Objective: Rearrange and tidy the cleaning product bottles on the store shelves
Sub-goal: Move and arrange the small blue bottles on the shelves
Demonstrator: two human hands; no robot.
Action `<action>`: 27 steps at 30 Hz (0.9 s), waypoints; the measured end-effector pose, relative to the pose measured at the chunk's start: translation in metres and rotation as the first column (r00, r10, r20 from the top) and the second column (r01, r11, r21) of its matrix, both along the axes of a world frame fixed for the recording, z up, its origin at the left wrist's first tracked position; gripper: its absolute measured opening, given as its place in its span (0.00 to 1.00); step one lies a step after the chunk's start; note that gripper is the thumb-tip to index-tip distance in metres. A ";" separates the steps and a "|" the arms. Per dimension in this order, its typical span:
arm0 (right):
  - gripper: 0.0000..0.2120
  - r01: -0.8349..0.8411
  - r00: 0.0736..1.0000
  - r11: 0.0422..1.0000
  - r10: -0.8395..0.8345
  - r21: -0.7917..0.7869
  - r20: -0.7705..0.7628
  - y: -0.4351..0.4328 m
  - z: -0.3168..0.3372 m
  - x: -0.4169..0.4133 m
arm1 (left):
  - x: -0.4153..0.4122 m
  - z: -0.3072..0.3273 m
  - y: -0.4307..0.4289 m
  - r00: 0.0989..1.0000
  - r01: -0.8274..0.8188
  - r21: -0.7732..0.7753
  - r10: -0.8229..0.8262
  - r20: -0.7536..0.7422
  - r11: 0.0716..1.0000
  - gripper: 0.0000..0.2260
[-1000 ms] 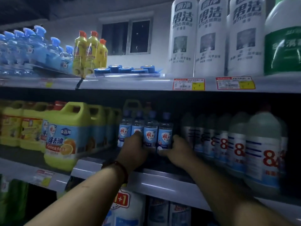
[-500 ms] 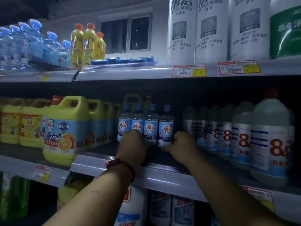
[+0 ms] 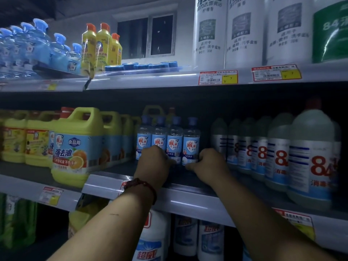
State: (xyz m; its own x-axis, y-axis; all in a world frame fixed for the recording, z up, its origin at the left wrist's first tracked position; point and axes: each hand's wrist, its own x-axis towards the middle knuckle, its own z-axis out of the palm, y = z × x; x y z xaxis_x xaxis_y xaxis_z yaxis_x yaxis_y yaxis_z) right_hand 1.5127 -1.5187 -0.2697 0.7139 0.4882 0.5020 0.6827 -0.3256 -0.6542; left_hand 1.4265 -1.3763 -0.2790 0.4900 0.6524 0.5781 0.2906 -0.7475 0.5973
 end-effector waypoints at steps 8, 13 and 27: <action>0.22 0.021 1.000 1.000 -0.021 -0.009 0.020 0.005 -0.001 0.004 | 0.007 0.000 0.006 0.998 -0.043 -0.033 0.042 -0.042 0.999 0.18; 0.22 0.016 0.999 1.000 -0.016 -0.010 0.033 0.004 -0.002 0.004 | 0.008 0.000 0.005 0.997 -0.066 -0.037 0.065 -0.050 0.997 0.20; 0.23 0.016 0.999 1.000 -0.016 -0.021 0.039 0.007 -0.002 0.007 | -0.004 0.002 -0.005 1.000 -0.020 0.035 0.020 0.009 0.999 0.17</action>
